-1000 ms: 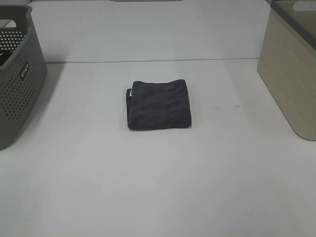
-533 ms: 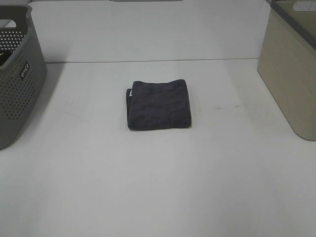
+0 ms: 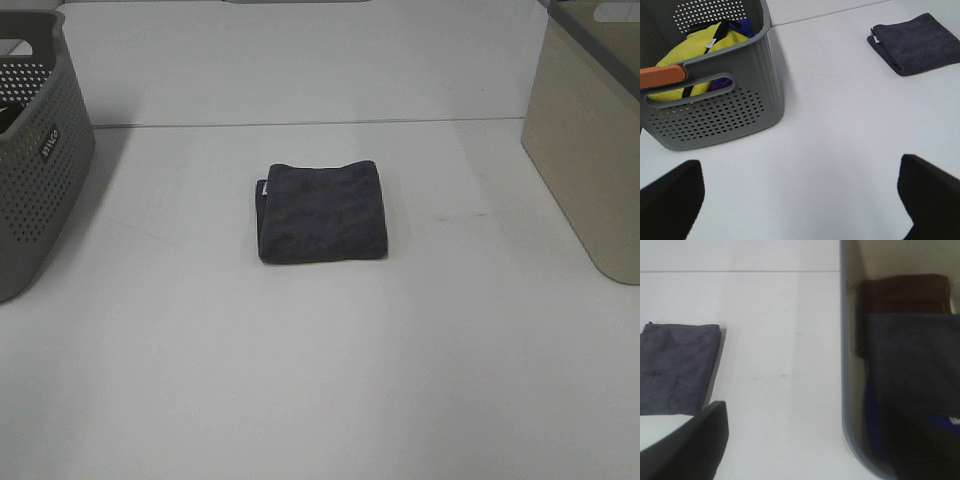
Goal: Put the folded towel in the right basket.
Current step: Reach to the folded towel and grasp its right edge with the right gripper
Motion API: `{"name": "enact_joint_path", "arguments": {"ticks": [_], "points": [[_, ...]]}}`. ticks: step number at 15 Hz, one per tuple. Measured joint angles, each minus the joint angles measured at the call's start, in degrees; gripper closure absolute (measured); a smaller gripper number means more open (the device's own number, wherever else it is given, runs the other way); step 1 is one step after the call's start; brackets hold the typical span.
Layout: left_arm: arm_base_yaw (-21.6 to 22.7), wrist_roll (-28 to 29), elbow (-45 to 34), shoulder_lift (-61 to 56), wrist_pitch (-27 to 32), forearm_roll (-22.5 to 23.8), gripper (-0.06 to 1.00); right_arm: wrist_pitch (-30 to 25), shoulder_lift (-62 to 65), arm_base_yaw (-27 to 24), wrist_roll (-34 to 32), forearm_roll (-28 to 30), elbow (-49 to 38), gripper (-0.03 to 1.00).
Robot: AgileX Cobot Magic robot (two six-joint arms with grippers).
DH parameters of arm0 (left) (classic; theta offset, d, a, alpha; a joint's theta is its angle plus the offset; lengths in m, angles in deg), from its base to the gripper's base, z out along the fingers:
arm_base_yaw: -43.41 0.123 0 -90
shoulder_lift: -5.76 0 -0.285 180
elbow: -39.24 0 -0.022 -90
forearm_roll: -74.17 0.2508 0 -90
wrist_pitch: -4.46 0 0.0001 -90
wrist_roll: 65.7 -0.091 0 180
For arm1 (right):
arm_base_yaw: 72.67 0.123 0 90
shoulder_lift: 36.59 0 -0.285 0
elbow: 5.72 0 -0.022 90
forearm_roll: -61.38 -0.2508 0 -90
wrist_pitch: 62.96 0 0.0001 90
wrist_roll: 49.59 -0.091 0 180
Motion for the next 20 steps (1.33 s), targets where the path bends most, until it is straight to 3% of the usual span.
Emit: {"name": "enact_joint_path", "arguments": {"ticks": [4,8,12,16,20], "points": [[0.0,0.0,0.0,0.0,0.0,0.0,-0.04,-0.06,-15.41,8.42,2.69,-1.15,10.94,0.2],[0.0,0.0,0.0,0.0,0.0,0.0,-0.04,-0.06,-24.98,13.92,2.69,-3.09,13.01,0.2],[0.0,0.0,0.0,0.0,0.0,0.0,-0.04,-1.38,-37.3,14.09,4.64,-14.61,14.55,0.2],[0.0,0.0,0.0,0.0,0.0,0.0,-0.04,-3.61,-46.41,14.09,5.56,-18.74,19.08,0.2],[0.0,0.0,0.0,0.0,0.0,0.0,-0.04,-11.0,-58.04,14.09,5.56,-20.57,32.54,0.2]]}}
